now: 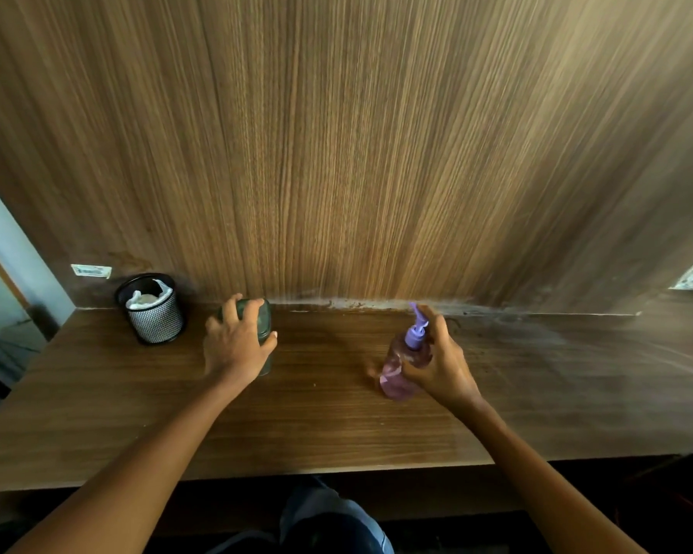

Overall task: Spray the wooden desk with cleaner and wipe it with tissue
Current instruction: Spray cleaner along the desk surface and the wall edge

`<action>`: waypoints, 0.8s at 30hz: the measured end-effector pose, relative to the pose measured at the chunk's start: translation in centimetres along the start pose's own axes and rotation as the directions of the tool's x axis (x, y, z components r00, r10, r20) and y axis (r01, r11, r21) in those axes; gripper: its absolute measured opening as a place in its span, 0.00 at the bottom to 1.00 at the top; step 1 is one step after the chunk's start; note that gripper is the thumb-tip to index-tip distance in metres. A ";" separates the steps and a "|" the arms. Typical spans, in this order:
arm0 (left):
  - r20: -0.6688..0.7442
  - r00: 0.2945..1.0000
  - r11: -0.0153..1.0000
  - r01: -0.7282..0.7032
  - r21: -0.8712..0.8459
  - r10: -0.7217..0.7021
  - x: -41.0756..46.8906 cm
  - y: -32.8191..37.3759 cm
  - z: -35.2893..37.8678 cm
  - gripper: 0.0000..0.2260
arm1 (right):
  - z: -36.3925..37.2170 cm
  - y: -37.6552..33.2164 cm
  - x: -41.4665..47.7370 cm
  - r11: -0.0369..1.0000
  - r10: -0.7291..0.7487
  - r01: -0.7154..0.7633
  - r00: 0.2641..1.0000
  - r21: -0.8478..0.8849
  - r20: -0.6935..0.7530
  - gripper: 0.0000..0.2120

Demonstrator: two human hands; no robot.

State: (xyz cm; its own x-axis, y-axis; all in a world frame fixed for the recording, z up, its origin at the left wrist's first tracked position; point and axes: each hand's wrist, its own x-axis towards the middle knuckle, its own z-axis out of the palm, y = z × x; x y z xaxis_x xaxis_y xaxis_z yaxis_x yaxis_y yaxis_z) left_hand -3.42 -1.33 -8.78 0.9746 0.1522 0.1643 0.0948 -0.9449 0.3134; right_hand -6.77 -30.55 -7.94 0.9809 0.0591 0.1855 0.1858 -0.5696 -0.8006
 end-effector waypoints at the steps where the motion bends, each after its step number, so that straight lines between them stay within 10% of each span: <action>1: 0.001 1.000 1.000 -0.001 -0.002 0.001 0.0 0.0 0.0 0.27 | -0.3 0.2 -0.4 1.000 0.002 -0.002 1.000 0.006 0.021 0.42; 9: 0.030 0.999 1.000 0.025 -0.011 -0.025 0.0 0.2 -0.3 0.27 | -0.7 0.6 -1.3 0.993 -0.009 0.010 1.000 -0.114 0.010 0.41; 17: 0.049 0.998 0.998 0.046 0.033 -0.047 0.0 0.1 -0.2 0.30 | 1.1 -1.3 -2.4 0.978 -0.003 -0.096 0.883 -0.187 -0.469 0.20; 24: -0.363 0.922 0.973 -0.191 -0.126 0.134 -5.6 3.7 -1.6 0.17 | 1.7 -1.4 -3.1 0.932 -0.044 -0.108 0.915 -0.346 -0.401 0.22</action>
State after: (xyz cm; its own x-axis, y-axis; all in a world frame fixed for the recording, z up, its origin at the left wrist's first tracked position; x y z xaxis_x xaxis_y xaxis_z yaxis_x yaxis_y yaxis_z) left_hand -8.88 -5.20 -7.03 0.8380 0.1189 0.5326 -0.1195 -0.9123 0.3917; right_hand -10.01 -28.55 -8.41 0.8659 -0.2500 0.4332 0.0475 -0.8212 -0.5687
